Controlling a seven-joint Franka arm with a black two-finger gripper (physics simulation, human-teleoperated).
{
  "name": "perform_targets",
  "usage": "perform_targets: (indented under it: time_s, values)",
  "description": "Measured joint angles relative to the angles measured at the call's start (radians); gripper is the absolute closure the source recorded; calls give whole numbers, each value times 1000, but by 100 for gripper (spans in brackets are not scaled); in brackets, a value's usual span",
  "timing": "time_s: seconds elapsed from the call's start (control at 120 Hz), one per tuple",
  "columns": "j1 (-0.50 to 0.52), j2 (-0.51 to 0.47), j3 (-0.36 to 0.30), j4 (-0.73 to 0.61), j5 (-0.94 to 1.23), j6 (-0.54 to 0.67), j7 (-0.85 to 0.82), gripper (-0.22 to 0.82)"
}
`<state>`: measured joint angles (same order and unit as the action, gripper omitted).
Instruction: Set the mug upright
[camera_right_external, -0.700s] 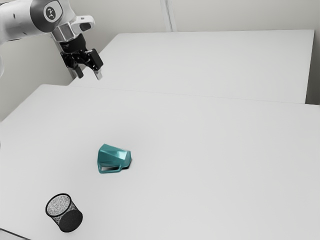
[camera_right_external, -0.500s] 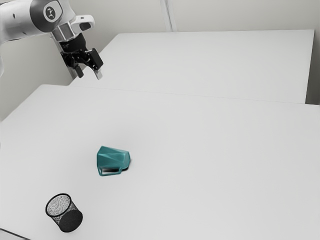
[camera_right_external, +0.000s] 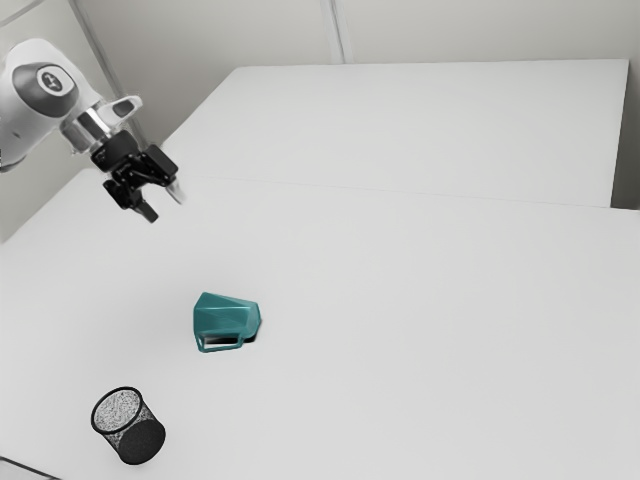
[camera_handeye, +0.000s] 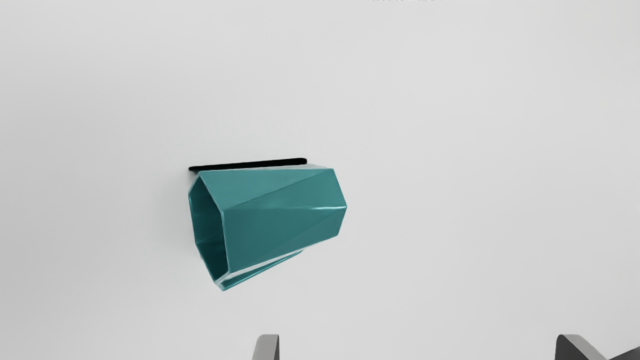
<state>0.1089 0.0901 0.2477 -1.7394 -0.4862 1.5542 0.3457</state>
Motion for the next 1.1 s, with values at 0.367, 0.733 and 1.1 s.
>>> perform_targets:
  time_s: [0.367, 0.733, 1.1]
  values:
    - [26, 115, 48, -228, -263, 192, 219, 0]
    - [46, 148, 49, -361, -369, 255, 365, 0]
    - [44, 145, 31, -391, -421, 170, 448, 2]
